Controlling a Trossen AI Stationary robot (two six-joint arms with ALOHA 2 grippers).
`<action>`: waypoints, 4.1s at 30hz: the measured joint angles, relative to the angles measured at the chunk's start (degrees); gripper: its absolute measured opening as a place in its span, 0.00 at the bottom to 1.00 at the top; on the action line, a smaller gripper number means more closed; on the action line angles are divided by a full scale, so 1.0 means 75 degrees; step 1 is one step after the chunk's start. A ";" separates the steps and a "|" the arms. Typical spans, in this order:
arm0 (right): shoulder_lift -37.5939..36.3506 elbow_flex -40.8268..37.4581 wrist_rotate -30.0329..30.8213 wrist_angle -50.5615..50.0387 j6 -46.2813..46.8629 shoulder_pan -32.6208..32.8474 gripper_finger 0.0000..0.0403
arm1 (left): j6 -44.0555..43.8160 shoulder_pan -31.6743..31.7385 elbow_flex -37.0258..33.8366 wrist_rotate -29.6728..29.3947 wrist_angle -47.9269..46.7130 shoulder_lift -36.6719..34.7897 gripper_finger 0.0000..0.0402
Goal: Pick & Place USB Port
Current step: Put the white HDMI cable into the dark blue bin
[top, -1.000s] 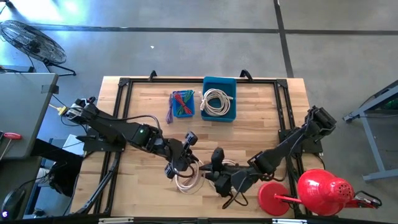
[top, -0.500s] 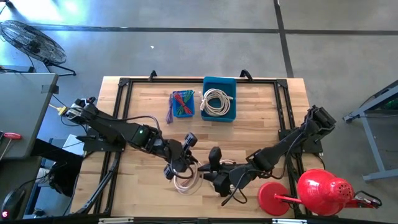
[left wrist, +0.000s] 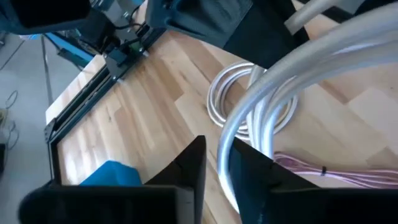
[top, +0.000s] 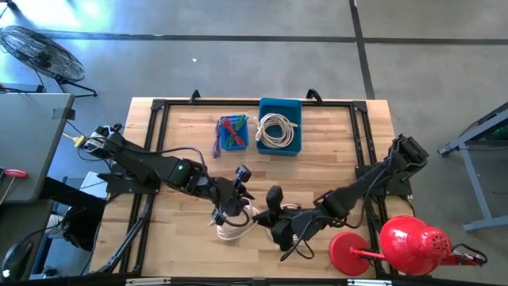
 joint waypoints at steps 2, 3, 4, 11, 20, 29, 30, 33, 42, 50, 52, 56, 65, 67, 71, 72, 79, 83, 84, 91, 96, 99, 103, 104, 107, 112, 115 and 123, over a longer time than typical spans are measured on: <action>0.0003 0.0000 0.0030 -0.0004 0.0084 -0.0003 0.03 | 0.0002 0.0000 0.0000 -0.0041 -0.0008 0.0000 0.18; 0.0003 0.0000 0.0037 -0.0009 0.0133 -0.0003 0.02 | 0.0003 0.0000 0.0000 -0.0124 0.0013 0.0000 0.19; 0.0003 0.0000 0.0050 -0.0020 0.0163 -0.0001 0.02 | 0.0003 0.0000 0.0000 -0.0305 0.0049 0.0000 0.19; 0.0000 0.0006 0.0326 -0.0302 0.0476 0.0000 0.02 | 0.0088 -0.0064 0.0000 -0.1742 -0.0024 -0.0186 0.20; -0.0003 0.0011 0.1233 -0.1593 0.1817 0.0003 0.02 | 0.0440 -0.0335 -0.0005 -0.3573 -0.0387 -0.0888 0.21; 0.0006 0.0000 0.1900 -0.2840 0.2917 0.0004 0.02 | -0.0068 -0.0875 0.0003 -0.4860 -0.1692 -0.1535 0.21; 0.0006 0.0000 0.2079 -0.2848 0.2884 -0.0003 0.02 | -0.0245 -0.0934 0.0003 -0.4945 -0.1904 -0.1589 0.21; -0.0025 0.0000 0.2778 -0.2958 0.2746 -0.0128 0.02 | -0.0917 -0.1151 0.0003 -0.5024 -0.2592 -0.1666 0.21; -0.0245 0.0003 0.3370 -0.3974 0.3636 -0.1849 0.02 | -0.2749 -0.1662 0.0003 -0.5001 -0.4162 -0.1633 0.21; -0.0373 0.0003 0.1273 -0.4134 0.4233 -0.3413 0.02 | -0.3320 -0.1821 -0.0454 -0.4991 -0.4592 -0.1617 0.21; -0.0373 0.0003 0.0999 -0.4006 0.4201 -0.3587 0.02 | -0.3371 -0.1803 -0.0664 -0.5004 -0.4594 -0.1620 0.21; -0.0373 0.0003 0.0758 -0.3897 0.4340 -0.3877 0.02 | -0.3410 -0.1801 -0.1151 -0.5005 -0.4599 -0.1620 0.21; -0.0376 0.0009 0.0589 -0.4309 0.5496 -0.4506 0.02 | -0.3608 -0.1804 -0.1464 -0.4730 -0.4631 -0.1620 0.21; -0.0381 0.0014 0.0365 -0.4368 0.5705 -0.4651 0.02 | -0.3611 -0.1804 -0.1466 -0.4731 -0.4632 -0.1620 0.21; -0.0385 0.0015 0.0220 -0.4497 0.6091 -0.4894 0.02 | -0.3622 -0.1801 -0.1466 -0.4725 -0.4631 -0.1620 0.21; -0.0385 0.0015 0.0168 -0.4520 0.6138 -0.4949 0.03 | -0.3625 -0.1802 -0.1466 -0.4725 -0.4631 -0.1620 0.21; -0.0385 0.0015 -0.0353 -0.4882 0.6306 -0.5256 0.02 | -0.3652 -0.1802 -0.1468 -0.4722 -0.4622 -0.1620 0.21; -0.0385 0.0015 -0.0193 -0.5055 0.6306 -0.5330 0.05 | -0.3652 -0.1802 -0.1469 -0.4720 -0.4606 -0.1620 0.21; -0.0385 0.0015 -0.0169 -0.5078 0.6305 -0.5339 0.08 | -0.3652 -0.1801 -0.1469 -0.4720 -0.4598 -0.1620 0.21; -0.0380 0.0012 0.0094 -0.5090 0.6318 -0.5339 0.29 | -0.3649 -0.1801 -0.1469 -0.4719 -0.4593 -0.1620 0.21; -0.0379 0.0012 0.0575 -0.5119 0.6309 -0.5365 0.39 | -0.3649 -0.1801 -0.1469 -0.4717 -0.4587 -0.1620 0.21; -0.0376 0.0007 0.0856 -0.5196 0.6315 -0.5390 0.44 | -0.3649 -0.1803 -0.1469 -0.4713 -0.4584 -0.1620 0.21; -0.0373 0.0006 0.1041 -0.5341 0.6397 -0.5511 0.48 | -0.3664 -0.1802 -0.1469 -0.4684 -0.4584 -0.1620 0.21; -0.0373 0.0006 0.1073 -0.5364 0.6476 -0.5555 0.48 | -0.3669 -0.1804 -0.1469 -0.4666 -0.4584 -0.1620 0.21; -0.0370 0.0006 0.1068 -0.5391 0.6513 -0.5664 0.48 | -0.3686 -0.1804 -0.1469 -0.4583 -0.4581 -0.1620 0.21; -0.0370 0.0003 0.1012 -0.5393 0.6513 -0.5832 0.48 | -0.3775 -0.1801 -0.1469 -0.4530 -0.4581 -0.1620 0.21; -0.0370 0.0003 0.1012 -0.5396 0.6513 -0.5901 0.48 | -0.3780 -0.1804 -0.1469 -0.4519 -0.4581 -0.1620 0.21; -0.0370 0.0003 0.0999 -0.5399 0.6470 -0.5907 0.48 | -0.3802 -0.1802 -0.1469 -0.4513 -0.4581 -0.1620 0.21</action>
